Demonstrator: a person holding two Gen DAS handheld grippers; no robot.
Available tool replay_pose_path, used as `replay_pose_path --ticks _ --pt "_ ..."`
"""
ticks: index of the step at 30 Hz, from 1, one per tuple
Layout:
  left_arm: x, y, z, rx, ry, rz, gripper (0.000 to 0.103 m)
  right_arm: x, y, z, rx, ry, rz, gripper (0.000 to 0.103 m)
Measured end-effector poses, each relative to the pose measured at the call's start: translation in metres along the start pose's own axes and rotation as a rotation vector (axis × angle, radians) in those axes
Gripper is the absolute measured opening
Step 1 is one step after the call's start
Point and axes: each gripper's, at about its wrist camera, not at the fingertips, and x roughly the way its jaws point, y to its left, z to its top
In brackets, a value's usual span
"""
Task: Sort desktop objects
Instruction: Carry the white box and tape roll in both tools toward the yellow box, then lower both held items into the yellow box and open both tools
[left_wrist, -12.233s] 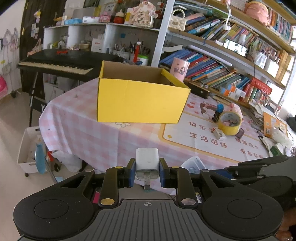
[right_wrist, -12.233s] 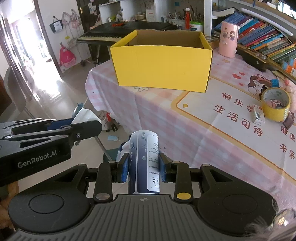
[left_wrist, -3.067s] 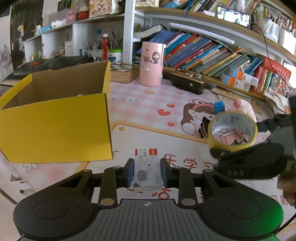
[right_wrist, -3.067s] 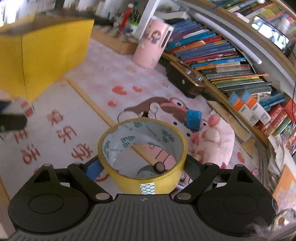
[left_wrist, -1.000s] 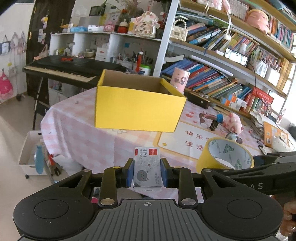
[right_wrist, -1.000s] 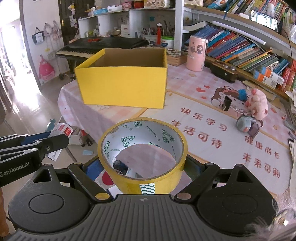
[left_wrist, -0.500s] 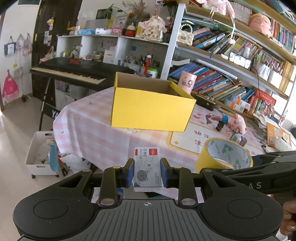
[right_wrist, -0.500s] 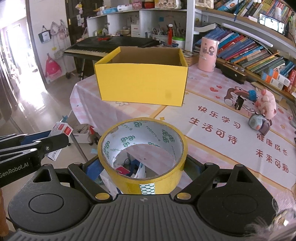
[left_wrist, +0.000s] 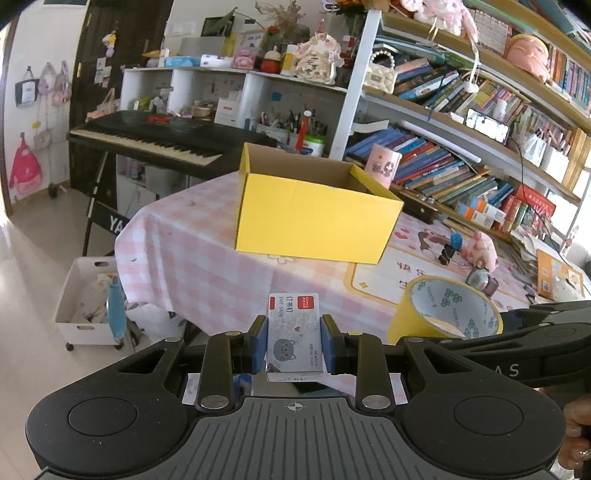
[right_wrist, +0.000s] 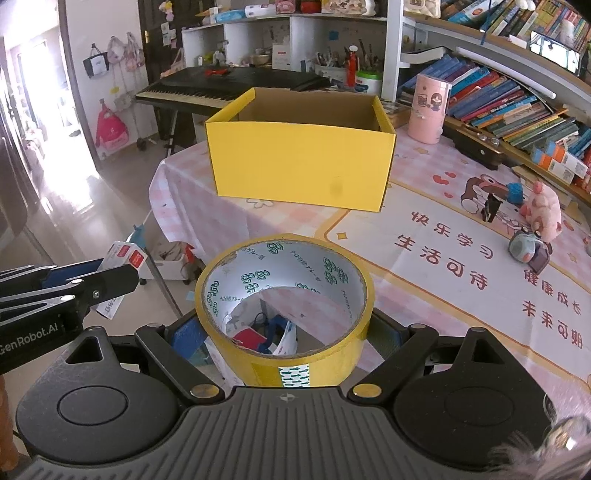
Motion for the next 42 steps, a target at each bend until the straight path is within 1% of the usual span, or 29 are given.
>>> replay_pose_path --ticks 7,11,14,17,24,30,34,39,42 --pt "0.005 0.005 0.003 -0.012 0.0 0.02 0.028 0.008 0.003 0.006 -0.019 0.007 0.018 0.09" --pt "0.012 0.002 0.008 -0.001 -0.007 0.025 0.028 0.013 0.001 0.012 -0.023 0.004 0.028 0.09" --pt "0.016 -0.001 0.015 0.023 -0.024 0.034 0.028 0.018 -0.004 0.019 -0.018 -0.013 0.033 0.09" --pt "0.022 -0.006 0.029 0.046 -0.05 0.043 0.028 0.02 -0.011 0.029 -0.01 -0.05 0.04 0.09" --pt "0.047 -0.019 0.069 0.07 -0.121 0.047 0.028 0.02 -0.036 0.072 -0.007 -0.171 0.048 0.09" --pt "0.071 -0.033 0.106 0.103 -0.186 0.05 0.028 0.024 -0.065 0.112 0.028 -0.24 0.059 0.09" --pt "0.088 -0.041 0.126 0.123 -0.221 0.066 0.028 0.029 -0.082 0.14 0.036 -0.29 0.072 0.09" --pt "0.111 -0.051 0.144 0.143 -0.245 0.094 0.028 0.039 -0.099 0.176 0.023 -0.344 0.09 0.09" --pt "0.13 -0.058 0.151 0.174 -0.233 0.114 0.028 0.049 -0.106 0.197 0.01 -0.369 0.105 0.09"
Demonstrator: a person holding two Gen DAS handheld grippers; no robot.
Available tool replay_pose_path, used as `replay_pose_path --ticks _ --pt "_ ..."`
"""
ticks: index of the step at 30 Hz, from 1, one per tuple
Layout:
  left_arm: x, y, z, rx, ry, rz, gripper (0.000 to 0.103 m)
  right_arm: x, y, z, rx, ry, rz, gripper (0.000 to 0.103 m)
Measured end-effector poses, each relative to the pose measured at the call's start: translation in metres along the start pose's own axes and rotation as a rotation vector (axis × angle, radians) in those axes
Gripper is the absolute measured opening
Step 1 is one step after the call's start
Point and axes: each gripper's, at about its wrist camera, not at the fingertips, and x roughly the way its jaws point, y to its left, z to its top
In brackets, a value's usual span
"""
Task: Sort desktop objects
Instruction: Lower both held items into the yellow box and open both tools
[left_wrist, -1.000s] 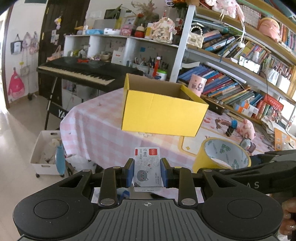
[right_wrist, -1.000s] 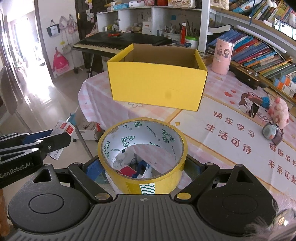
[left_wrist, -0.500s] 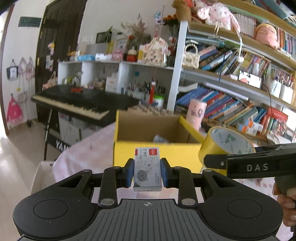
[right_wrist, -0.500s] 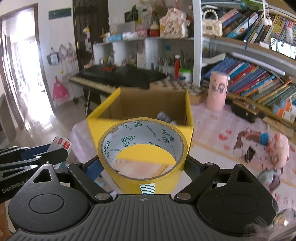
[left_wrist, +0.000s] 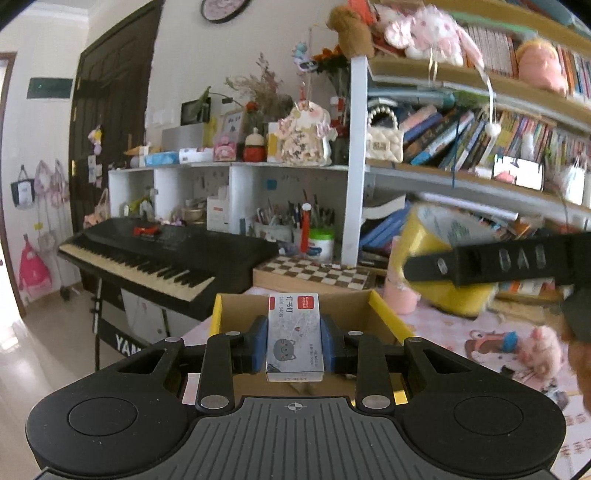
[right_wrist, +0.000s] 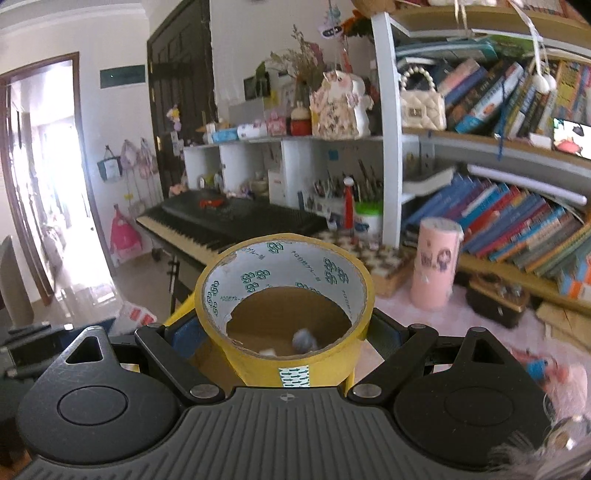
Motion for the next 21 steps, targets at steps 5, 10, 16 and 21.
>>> replay_pose_path --ticks 5,10,16,21 --pt "0.044 -0.013 0.001 0.075 0.063 0.035 0.028 0.03 -0.004 0.023 -0.018 -0.018 0.031 0.09" --pt "0.078 -0.012 -0.002 0.066 0.13 0.063 0.028 0.06 0.002 0.034 -0.063 -0.021 0.081 0.09" --pt "0.101 -0.009 -0.016 0.039 0.232 0.076 0.028 0.11 0.009 0.033 -0.127 0.04 0.094 0.09" --pt "0.108 -0.012 -0.026 0.043 0.28 0.076 0.028 0.166 0.013 0.021 -0.146 0.234 0.139 0.09"
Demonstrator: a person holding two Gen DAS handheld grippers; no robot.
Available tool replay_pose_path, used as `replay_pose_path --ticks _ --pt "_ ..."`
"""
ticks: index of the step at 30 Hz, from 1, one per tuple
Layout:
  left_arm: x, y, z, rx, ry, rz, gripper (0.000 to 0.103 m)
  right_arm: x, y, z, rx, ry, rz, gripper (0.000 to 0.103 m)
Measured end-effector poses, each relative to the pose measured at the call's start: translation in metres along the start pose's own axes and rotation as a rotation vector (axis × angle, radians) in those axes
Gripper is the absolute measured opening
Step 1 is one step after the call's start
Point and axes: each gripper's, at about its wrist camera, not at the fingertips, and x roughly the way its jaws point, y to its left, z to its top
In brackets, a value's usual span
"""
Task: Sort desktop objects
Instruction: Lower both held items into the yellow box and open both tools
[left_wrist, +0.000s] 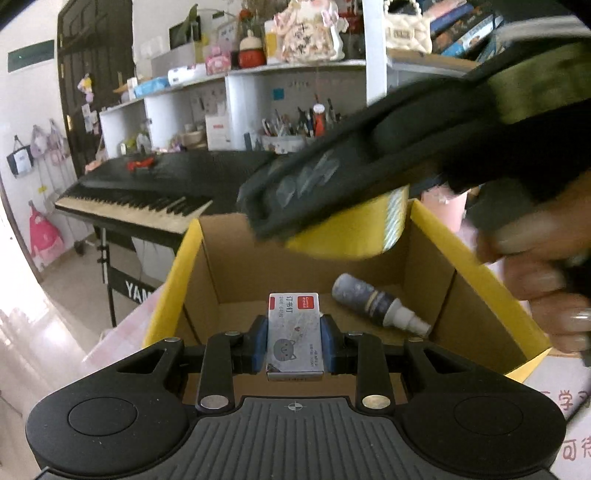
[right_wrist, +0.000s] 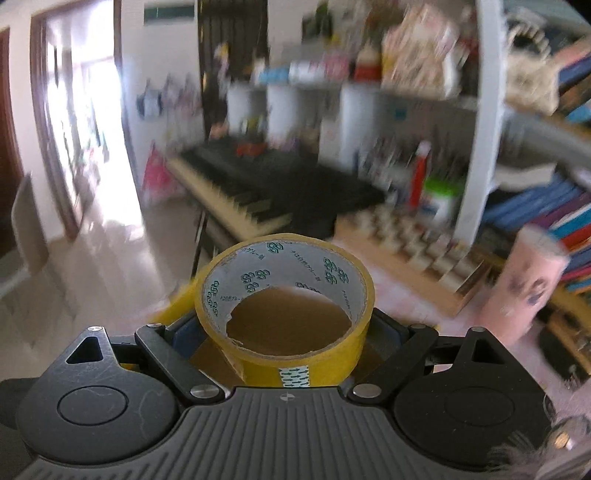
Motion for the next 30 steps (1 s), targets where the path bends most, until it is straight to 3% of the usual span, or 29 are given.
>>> replay_pose_path --ticks 6,10,18,22,24,30 --pt "0.01 0.002 -0.004 -0.025 0.061 0.013 0.028 0.061 0.002 -0.005 -0.048 0.26 0.067 0.09" --pt "0.014 0.005 -0.005 -0.064 0.089 0.015 0.028 0.082 0.009 -0.013 -0.082 0.337 0.087 0.09" --pt "0.017 0.004 -0.008 -0.091 0.111 0.032 0.028 0.119 -0.003 -0.021 -0.024 0.483 0.12 0.09" --pt "0.015 0.003 -0.009 -0.087 0.11 0.05 0.034 0.121 -0.003 -0.02 -0.025 0.501 0.139 0.09" --pt "0.013 0.003 -0.009 -0.084 0.1 0.064 0.047 0.118 -0.004 -0.019 -0.017 0.492 0.154 0.091" --pt "0.0 0.004 -0.004 -0.087 0.054 0.069 0.065 0.098 -0.008 -0.011 0.011 0.387 0.173 0.098"
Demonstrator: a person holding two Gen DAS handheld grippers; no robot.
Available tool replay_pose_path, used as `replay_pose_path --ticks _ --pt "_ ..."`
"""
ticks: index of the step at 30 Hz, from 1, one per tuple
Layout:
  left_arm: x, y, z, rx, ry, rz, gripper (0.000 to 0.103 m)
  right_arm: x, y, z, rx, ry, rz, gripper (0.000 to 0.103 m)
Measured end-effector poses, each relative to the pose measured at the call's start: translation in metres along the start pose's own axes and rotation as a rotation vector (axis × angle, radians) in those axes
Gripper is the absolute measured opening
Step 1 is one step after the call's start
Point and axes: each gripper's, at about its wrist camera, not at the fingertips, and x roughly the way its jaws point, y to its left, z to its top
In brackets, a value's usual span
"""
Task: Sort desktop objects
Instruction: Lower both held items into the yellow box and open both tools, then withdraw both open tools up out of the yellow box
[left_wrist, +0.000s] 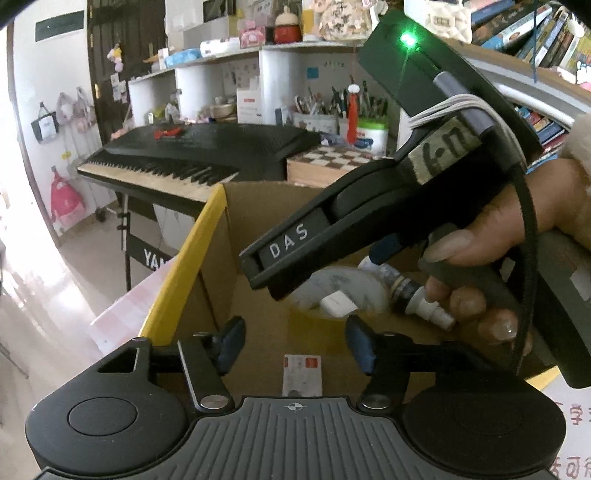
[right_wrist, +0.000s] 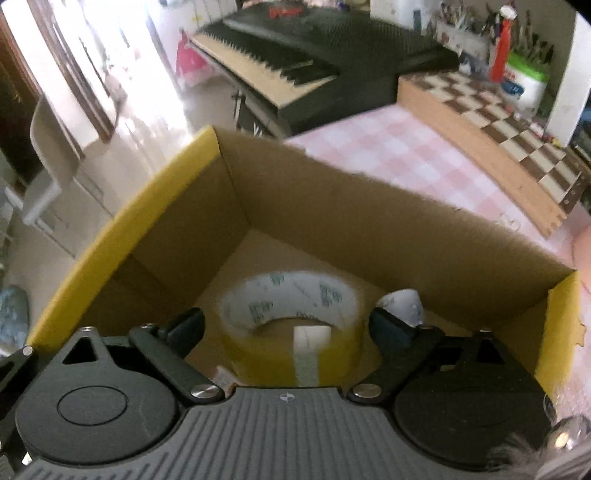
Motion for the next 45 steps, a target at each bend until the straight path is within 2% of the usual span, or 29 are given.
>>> replay_pose_path --ticks 3,6,11,15,21,27,36,45 --pt "-0.009 0.001 0.003 -0.001 -0.032 0.011 0.078 -0.015 0.004 -0.002 0.013 -0.043 -0.01 0.098" --pt "-0.022 0.003 0.006 -0.007 -0.074 -0.005 0.083 -0.038 0.008 -0.008 0.023 -0.104 -0.018 0.098" --pt "-0.046 0.007 0.008 -0.015 -0.151 -0.015 0.087 -0.072 0.015 -0.018 0.03 -0.223 -0.046 0.098" --pt "-0.065 0.016 0.009 -0.054 -0.201 -0.008 0.09 -0.103 0.014 -0.035 0.11 -0.315 -0.07 0.098" --pt "-0.085 0.034 0.007 -0.12 -0.244 0.02 0.091 -0.148 0.015 -0.066 0.195 -0.459 -0.102 0.098" --pt "-0.1 0.042 -0.005 -0.134 -0.269 0.023 0.094 -0.18 0.014 -0.102 0.214 -0.567 -0.195 0.098" --pt "-0.108 0.045 -0.028 -0.117 -0.236 -0.025 0.094 -0.196 0.016 -0.163 0.257 -0.618 -0.335 0.098" --pt "-0.124 0.045 -0.059 -0.098 -0.21 -0.062 0.094 -0.194 0.047 -0.213 0.246 -0.611 -0.421 0.098"
